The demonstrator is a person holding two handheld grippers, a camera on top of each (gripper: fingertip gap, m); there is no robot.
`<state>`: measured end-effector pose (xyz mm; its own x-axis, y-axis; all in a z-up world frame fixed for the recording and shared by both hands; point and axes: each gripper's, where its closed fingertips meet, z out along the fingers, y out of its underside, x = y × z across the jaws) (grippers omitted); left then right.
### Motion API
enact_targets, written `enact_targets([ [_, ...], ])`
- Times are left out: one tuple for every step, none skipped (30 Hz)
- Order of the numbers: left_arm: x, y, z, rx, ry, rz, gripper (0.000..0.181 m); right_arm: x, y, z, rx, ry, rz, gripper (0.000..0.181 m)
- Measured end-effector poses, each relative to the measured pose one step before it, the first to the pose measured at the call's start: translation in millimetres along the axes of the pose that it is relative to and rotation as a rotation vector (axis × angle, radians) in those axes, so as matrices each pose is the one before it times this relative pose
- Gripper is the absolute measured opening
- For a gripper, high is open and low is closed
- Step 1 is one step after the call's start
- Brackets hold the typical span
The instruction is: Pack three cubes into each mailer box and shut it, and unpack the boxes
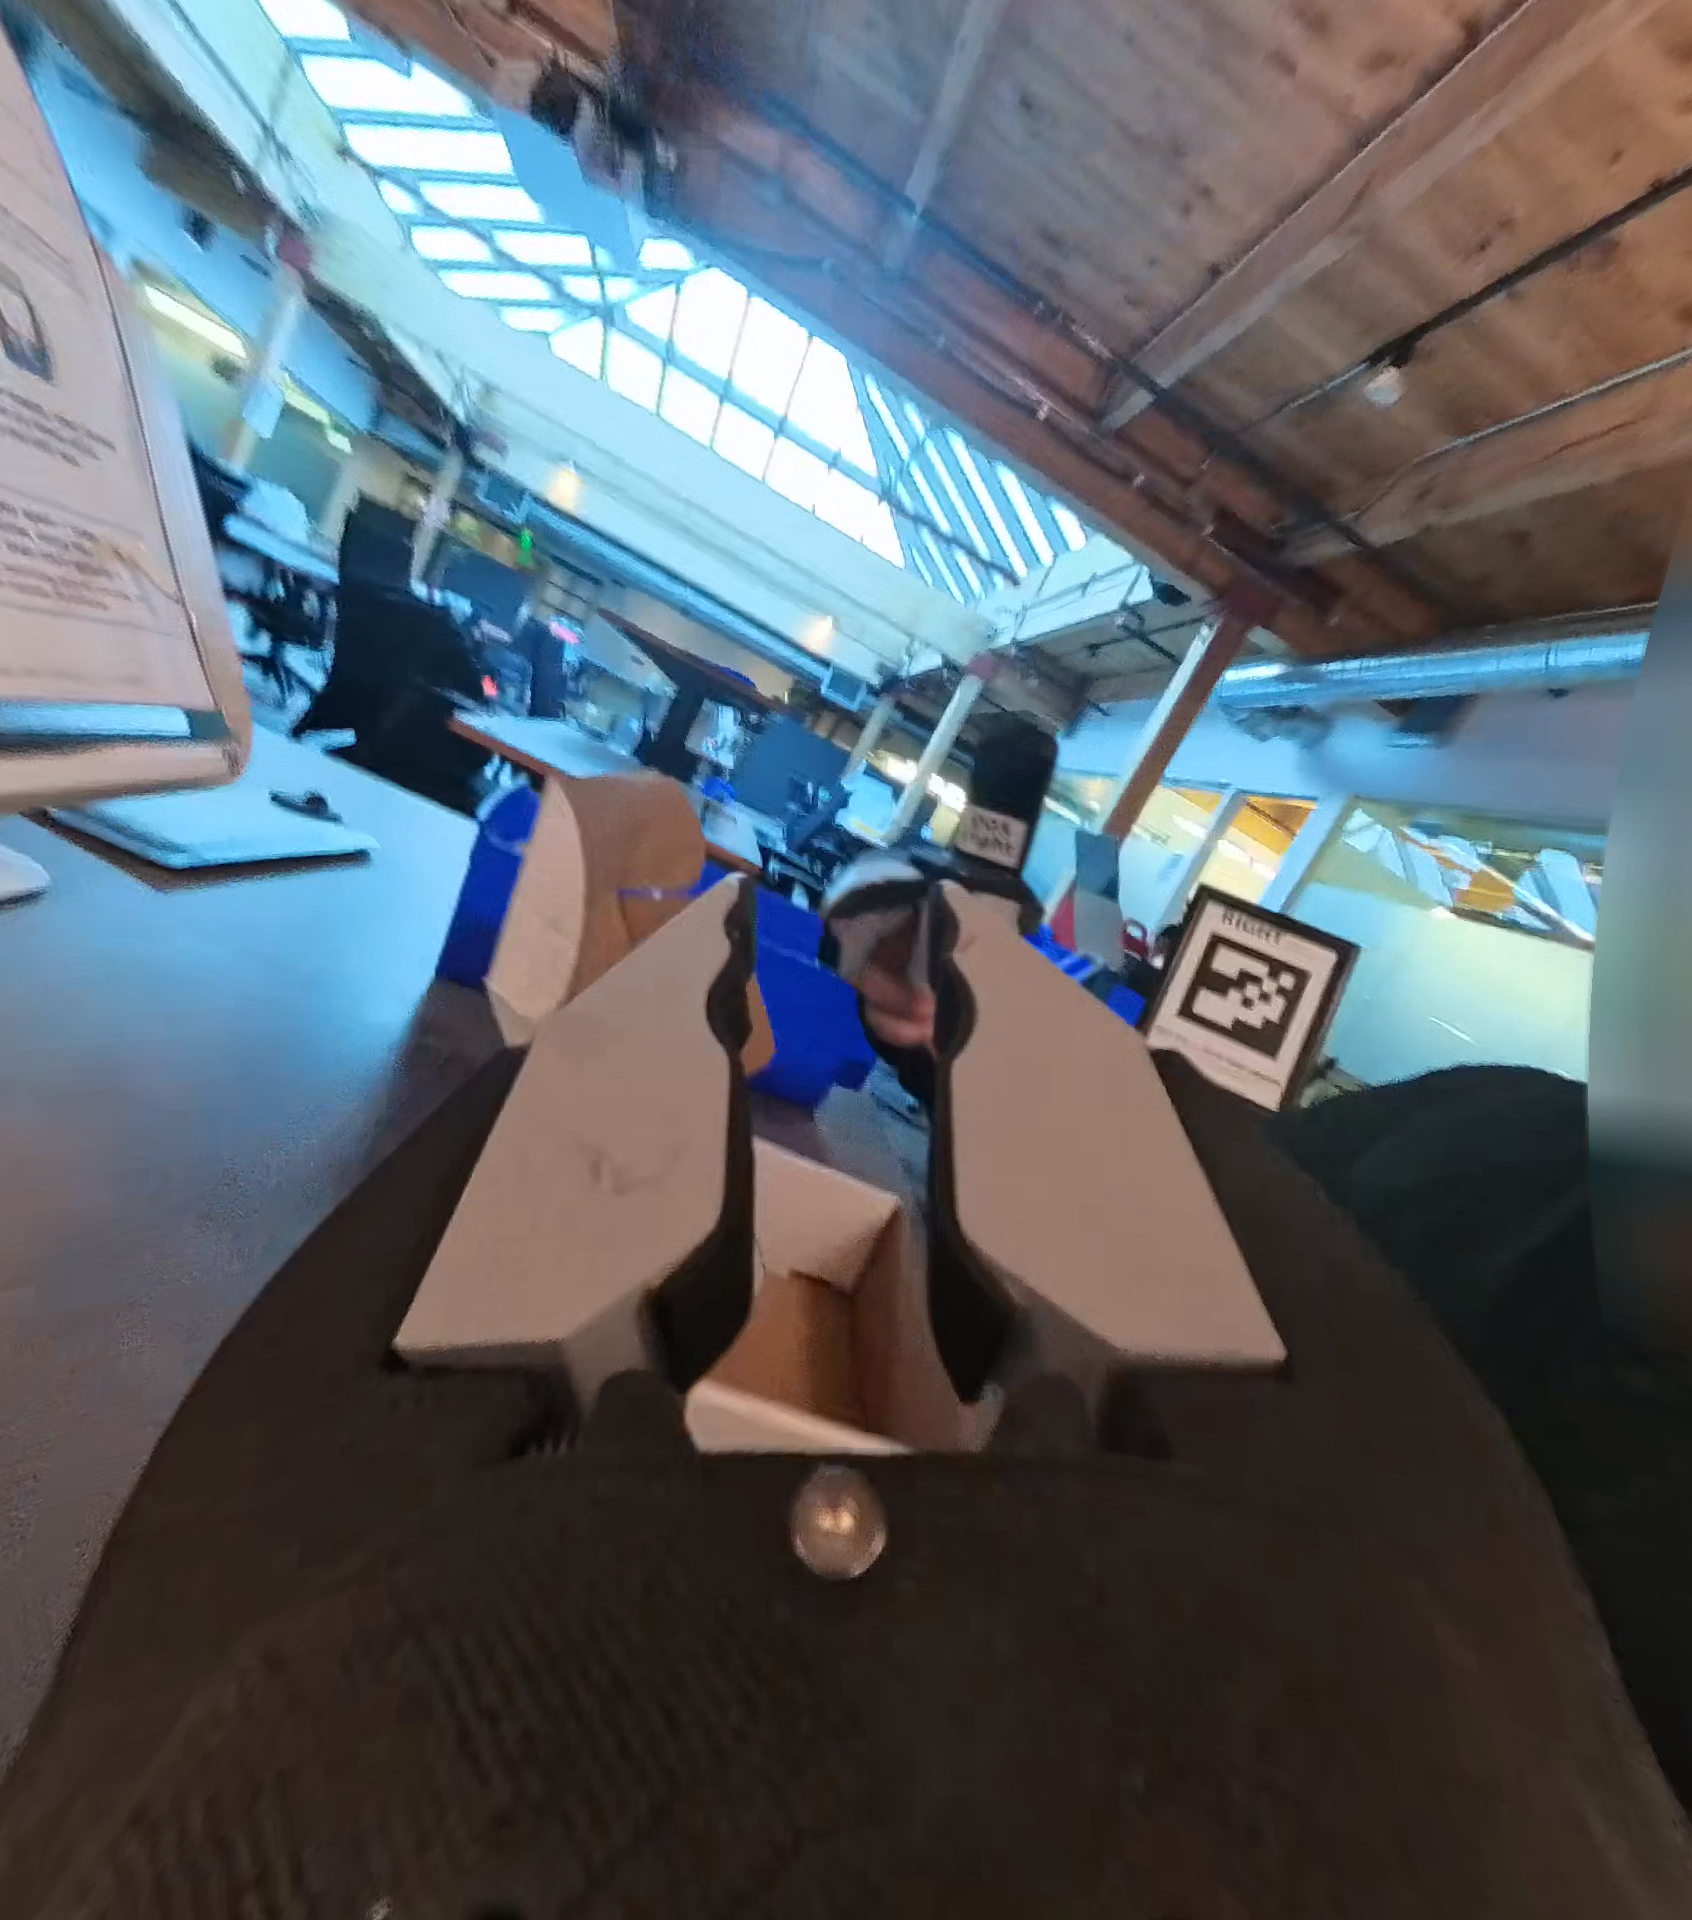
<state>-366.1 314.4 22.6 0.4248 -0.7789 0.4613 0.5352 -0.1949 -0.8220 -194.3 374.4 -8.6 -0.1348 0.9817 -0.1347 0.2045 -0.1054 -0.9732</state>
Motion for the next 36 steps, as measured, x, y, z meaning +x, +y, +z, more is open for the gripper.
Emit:
enact_targets([
  [-3.00, 8.50, -2.83, -0.0511, -0.0157, -0.0100, 0.030, 5.96, 1.42, 4.88, 0.0134, -0.0040, 0.0173, 0.061],
  [-5.82, 11.73, -1.41, -0.0667, -0.0300, -0.0056, 0.034, 5.38, 0.03, 3.42, 0.0198, -0.0074, 0.0193, 0.064],
  [-7.88, 12.44, 0.67, -0.0686, -0.0368, -0.0121, 0.047, 4.75, 0.10, 2.82, 0.0179, -0.0108, 0.0244, 0.066],
  [-9.16, 10.70, 2.63, -0.0541, -0.0379, -0.0191, 0.059, 5.28, 1.19, 2.52, 0.0110, -0.0085, 0.0285, 0.067],
  [-7.44, 7.62, 3.64, -0.0370, -0.0236, -0.0202, 0.061, 4.97, 2.06, 2.65, 0.0060, -0.0074, 0.0271, 0.067],
  [-5.50, 3.75, 4.07, -0.0172, -0.0132, -0.0216, 0.063, 4.33, 2.42, 2.87, 0.0040, -0.0058, 0.0232, 0.066],
  [-3.90, 2.13, 3.41, -0.0139, -0.0143, -0.0152, 0.064, 3.71, 2.67, 2.73, 0.0007, -0.0025, 0.0175, 0.066],
  [-1.65, 1.62, 2.24, -0.0119, -0.0096, 0.0096, 0.063, 3.23, 2.70, 2.50, -0.0012, 0.0009, 0.0099, 0.064],
  [-0.73, 0.52, 1.21, -0.0026, -0.0048, 0.0050, 0.060, 2.86, 2.29, 2.27, 0.0009, 0.0028, 0.0057, 0.064],
  [-0.97, 0.41, 0.29, -0.0030, -0.0055, 0.0031, 0.059, 2.60, 1.44, 1.74, 0.0054, 0.0016, 0.0068, 0.063],
  [-1.36, 0.89, -0.08, -0.0045, -0.0073, 0.0056, 0.056, 2.25, 0.23, 1.30, 0.0129, -0.0035, 0.0124, 0.061],
  [-2.20, 1.98, -0.23, -0.0098, -0.0121, 0.0055, 0.054, 1.27, -1.18, 0.69, 0.0212, -0.0146, 0.0206, 0.060],
  [-3.69, 2.41, -0.44, -0.0132, -0.0200, 0.0054, 0.054, 0.00, -2.16, 0.33, 0.0252, -0.0264, 0.0268, 0.060],
  [-4.27, 0.41, -0.75, -0.0027, -0.0227, 0.0075, 0.054, -0.01, -2.36, 0.13, 0.0227, -0.0275, 0.0261, 0.060],
  [-2.82, -2.63, -1.50, 0.0162, -0.0151, 0.0091, 0.053, 1.12, -2.27, -0.13, 0.0192, -0.0183, 0.0187, 0.060],
  [-1.00, -3.93, -2.27, 0.0247, -0.0033, 0.0065, 0.052, 2.45, -2.39, -0.42, 0.0177, -0.0064, 0.0099, 0.059],
  [-0.34, -4.30, -2.87, 0.0270, 0.0028, 0.0033, 0.051, 4.55, -1.54, 0.16, 0.0096, 0.0153, 0.0013, 0.058],
  [-0.91, -5.38, -3.17, 0.0359, 0.0020, -0.0006, 0.051, 4.33, -0.97, 0.75, 0.0048, 0.0204, -0.0117, 0.054],
  [-2.25, -6.66, -3.13, 0.0471, -0.0016, -0.0076, 0.052, 2.74, -1.26, 1.24, 0.0069, 0.0109, -0.0073, 0.050],
  [-3.38, -7.29, -2.68, 0.0531, -0.0046, -0.0208, 0.053, 0.84, -1.60, 1.86, 0.0073, -0.0038, 0.0077, 0.050],
  [-1.55, -4.87, -0.97, 0.0295, -0.0035, -0.0065, 0.055, -0.69, -1.38, 2.24, 0.0039, -0.0140, 0.0143, 0.052],
  [-0.78, -1.35, 0.57, 0.0106, -0.0050, 0.0045, 0.053, -0.48, -0.91, 2.50, -0.0001, -0.0124, 0.0110, 0.054],
  [-1.40, 1.72, 1.41, -0.0080, -0.0102, 0.0028, 0.050, 1.20, 0.14, 2.68, -0.0052, -0.0021, 0.0057, 0.054],
  [-1.44, 3.23, 1.89, -0.0182, -0.0100, 0.0013, 0.048, 2.61, 1.61, 2.64, -0.0133, 0.0038, 0.0035, 0.054],
  [-1.16, 3.95, 2.62, -0.0214, -0.0086, 0.0037, 0.047, 1.82, 2.86, 2.54, -0.0183, -0.0033, 0.0058, 0.051],
  [0.01, 4.66, 3.23, -0.0254, -0.0024, 0.0071, 0.047, 0.43, 2.66, 1.90, -0.0131, -0.0124, 0.0085, 0.049],
  [0.33, 5.68, 3.81, -0.0310, -0.0004, 0.0070, 0.047, 0.24, 2.23, 1.21, -0.0055, -0.0118, 0.0086, 0.044],
  [1.22, 5.27, 3.77, -0.0292, 0.0043, 0.0044, 0.047, 0.70, 1.40, 0.37, 0.0019, -0.0054, 0.0046, 0.042],
  [2.47, 1.33, 2.12, -0.0076, 0.0130, -0.0008, 0.045, 1.35, 1.32, -0.32, -0.0001, 0.0051, -0.0020, 0.040],
  [3.10, -0.27, 0.70, 0.0017, 0.0165, 0.0047, 0.040, 0.53, 1.18, -0.72, -0.0034, 0.0057, -0.0127, 0.037],
  [2.71, -0.45, 0.25, 0.0020, 0.0135, 0.0064, 0.038, -0.47, 0.64, -1.08, -0.0021, 0.0035, -0.0156, 0.032],
  [1.93, -0.95, 0.02, 0.0055, 0.0096, 0.0039, 0.037, -1.42, 0.31, -1.06, -0.0002, 0.0001, -0.0147, 0.032],
  [2.21, -0.82, -0.01, 0.0049, 0.0112, 0.0073, 0.036, -2.02, -0.01, -1.06, 0.0026, -0.0020, -0.0168, 0.032],
  [2.22, -0.38, 0.26, 0.0014, 0.0106, 0.0075, 0.036, -2.78, -0.16, -1.10, 0.0042, -0.0025, -0.0215, 0.032],
  [2.15, -0.17, 0.35, -0.0006, 0.0096, 0.0078, 0.036, -3.07, -0.38, -1.23, 0.0044, 0.0003, -0.0275, 0.032],
  [2.19, -0.17, 0.31, -0.0005, 0.0085, 0.0084, 0.036, -3.04, -0.54, -1.46, 0.0030, 0.0053, -0.0353, 0.032],
])
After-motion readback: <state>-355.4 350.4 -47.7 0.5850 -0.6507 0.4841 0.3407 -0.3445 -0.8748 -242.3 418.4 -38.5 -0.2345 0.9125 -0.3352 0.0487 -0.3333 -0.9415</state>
